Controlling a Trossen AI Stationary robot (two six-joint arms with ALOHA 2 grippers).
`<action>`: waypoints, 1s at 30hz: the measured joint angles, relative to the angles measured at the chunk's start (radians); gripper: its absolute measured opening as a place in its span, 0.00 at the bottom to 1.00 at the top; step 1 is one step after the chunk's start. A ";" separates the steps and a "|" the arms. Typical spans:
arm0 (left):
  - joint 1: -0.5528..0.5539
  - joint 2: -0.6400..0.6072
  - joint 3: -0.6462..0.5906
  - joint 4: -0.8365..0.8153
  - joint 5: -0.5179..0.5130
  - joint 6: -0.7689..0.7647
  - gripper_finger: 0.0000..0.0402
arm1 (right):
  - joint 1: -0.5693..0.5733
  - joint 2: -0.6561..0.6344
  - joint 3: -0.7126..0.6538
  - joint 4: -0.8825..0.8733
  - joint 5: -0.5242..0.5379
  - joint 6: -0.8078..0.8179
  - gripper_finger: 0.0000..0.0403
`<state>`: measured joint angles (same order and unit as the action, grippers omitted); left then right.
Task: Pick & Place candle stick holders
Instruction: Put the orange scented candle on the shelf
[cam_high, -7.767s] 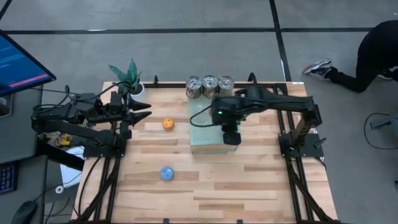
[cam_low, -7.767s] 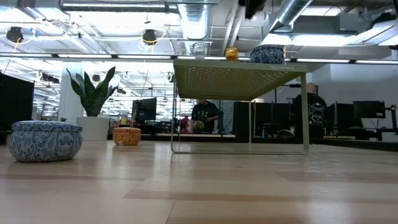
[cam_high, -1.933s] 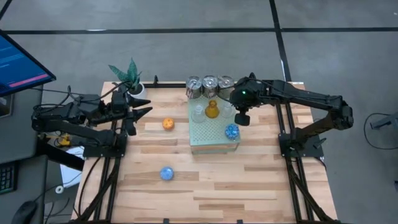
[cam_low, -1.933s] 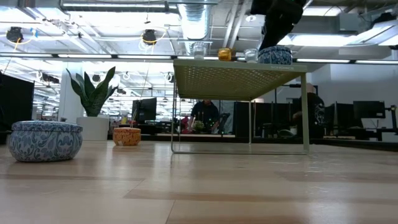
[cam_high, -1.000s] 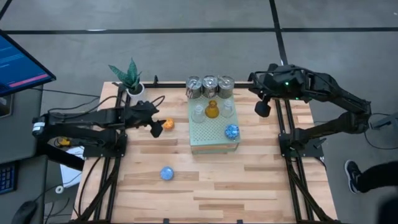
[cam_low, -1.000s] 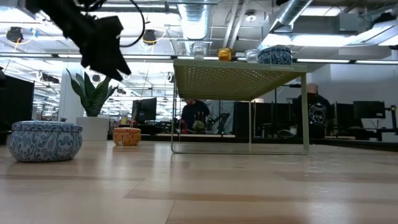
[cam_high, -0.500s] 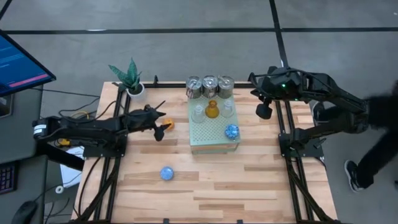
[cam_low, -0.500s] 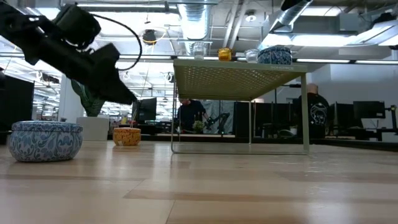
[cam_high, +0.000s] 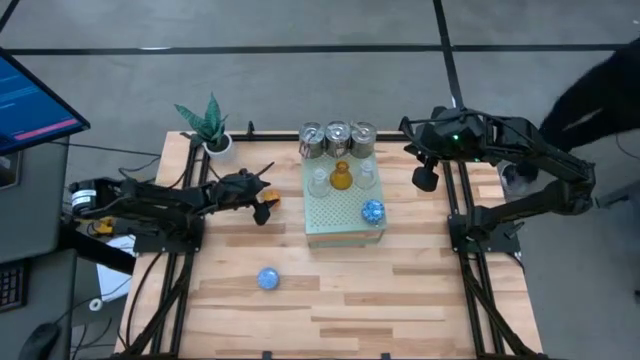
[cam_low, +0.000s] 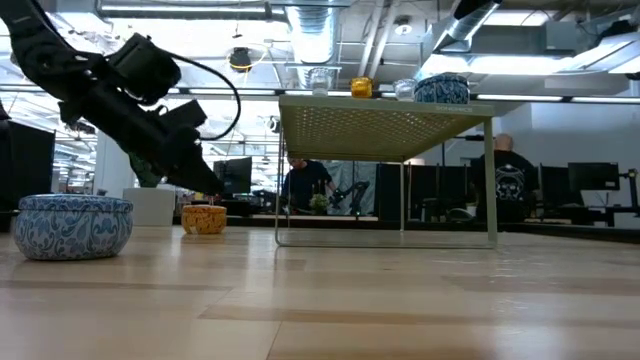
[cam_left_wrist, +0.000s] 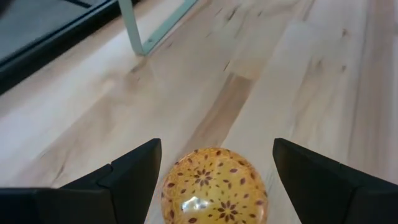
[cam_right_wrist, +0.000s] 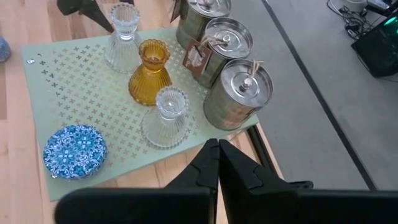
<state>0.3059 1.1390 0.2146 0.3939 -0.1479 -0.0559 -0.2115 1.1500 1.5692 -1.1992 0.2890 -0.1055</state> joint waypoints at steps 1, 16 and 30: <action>0.002 0.013 0.000 0.007 0.000 0.000 0.77 | 0.000 0.000 0.000 0.000 0.000 0.001 0.00; 0.002 0.169 0.000 0.035 0.048 0.000 0.77 | -0.001 0.000 0.000 -0.002 0.000 0.001 0.00; 0.003 0.097 0.000 0.041 0.079 -0.002 0.77 | 0.000 0.000 0.000 -0.002 0.000 0.002 0.00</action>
<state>0.3084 1.2360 0.2150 0.4349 -0.0692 -0.0577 -0.2119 1.1500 1.5692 -1.2007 0.2893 -0.1035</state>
